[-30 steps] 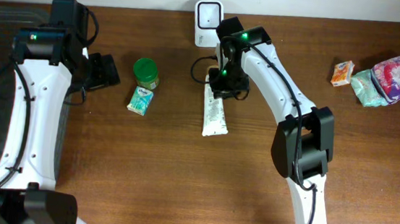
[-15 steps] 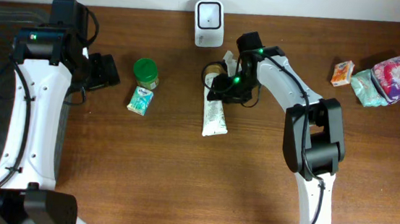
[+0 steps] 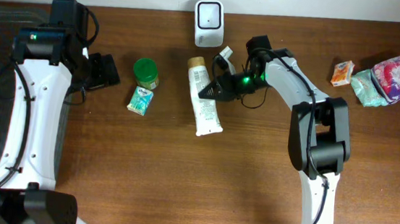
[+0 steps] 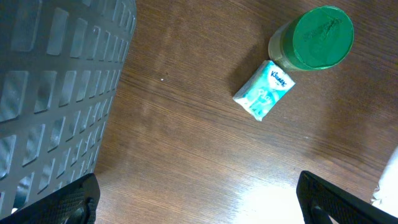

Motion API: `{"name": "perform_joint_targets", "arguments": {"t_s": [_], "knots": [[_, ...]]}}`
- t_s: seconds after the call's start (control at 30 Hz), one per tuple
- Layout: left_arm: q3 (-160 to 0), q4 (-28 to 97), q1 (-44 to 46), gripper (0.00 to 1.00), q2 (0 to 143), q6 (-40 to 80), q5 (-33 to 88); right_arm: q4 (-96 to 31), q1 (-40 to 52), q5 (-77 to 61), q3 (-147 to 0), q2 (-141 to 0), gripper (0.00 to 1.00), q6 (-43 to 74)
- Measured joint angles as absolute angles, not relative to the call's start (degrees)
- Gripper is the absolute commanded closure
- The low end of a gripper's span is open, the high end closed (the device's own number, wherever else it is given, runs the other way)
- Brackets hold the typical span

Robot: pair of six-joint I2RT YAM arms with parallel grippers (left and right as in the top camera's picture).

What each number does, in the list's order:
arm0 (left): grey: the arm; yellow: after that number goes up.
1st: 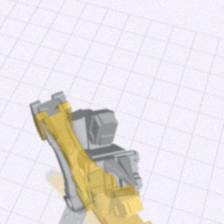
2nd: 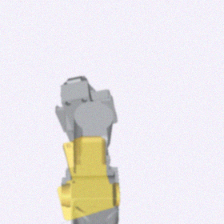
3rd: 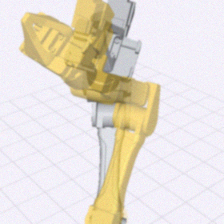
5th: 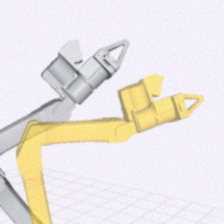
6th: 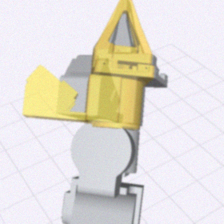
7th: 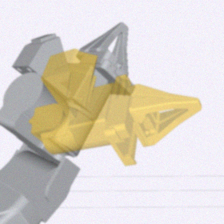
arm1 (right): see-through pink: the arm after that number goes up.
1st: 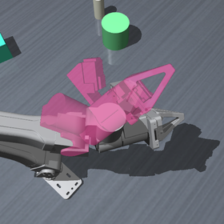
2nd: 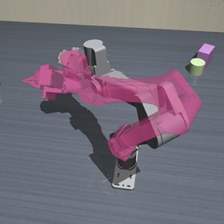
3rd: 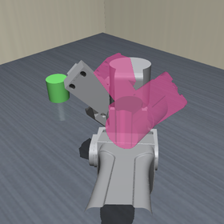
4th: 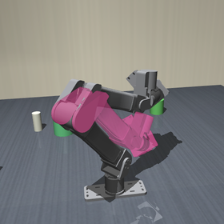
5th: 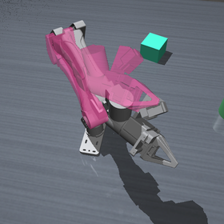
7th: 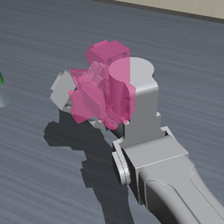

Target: Scan the item barcode

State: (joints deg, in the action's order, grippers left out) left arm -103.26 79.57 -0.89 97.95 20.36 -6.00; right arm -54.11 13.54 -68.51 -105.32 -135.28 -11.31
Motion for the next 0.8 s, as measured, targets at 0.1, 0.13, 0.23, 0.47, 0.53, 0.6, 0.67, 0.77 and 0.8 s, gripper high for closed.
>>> {"name": "perform_joint_targets", "arguments": {"t_s": [0.1, 0.13, 0.23, 0.47, 0.53, 0.6, 0.67, 0.77, 0.8], "knots": [[-103.26, 79.57, -0.89, 0.01, 97.95, 20.38, -6.0, -53.56, 13.54, -62.15, -107.72, -129.36, 0.96, -4.6], [-103.28, 79.53, -0.89, 0.01, 97.95, 20.38, -6.0, -54.41, 13.54, -61.04, -108.03, -126.43, 0.96, -3.38], [-103.26, 79.57, -0.89, 0.01, 97.95, 20.38, -6.0, -56.97, 13.54, -59.7, -109.01, -120.92, 0.96, -1.67], [-103.26, 79.57, -0.89, 0.01, 97.95, 20.38, -6.0, -60.05, 16.69, -60.71, -109.01, -120.95, 0.96, -16.95], [-103.26, 79.57, -0.89, 0.01, 97.95, 20.38, -6.0, -60.05, 16.62, -60.82, -109.01, -120.95, 0.96, -18.31], [-103.28, 79.55, -0.89, 0.01, 97.95, 20.36, -6.0, -60.62, 15.9, -60.9, -109.01, -120.95, 0.96, -18.55], [-103.28, 79.57, -0.89, 0.01, 97.95, 20.38, -6.0, -60.73, 15.79, -60.88, -109.01, -120.95, 0.96, -18.52], [-103.26, 79.57, -0.89, 0.01, 97.95, 20.38, -6.0, -61.73, 15.35, -60.25, -109.01, -120.95, 0.96, -18.44], [-103.26, 79.57, -0.89, 0.01, 97.95, 20.38, -6.0, -62.28, 14.72, -59.94, -109.01, -120.95, 0.96, -18.44]]}}
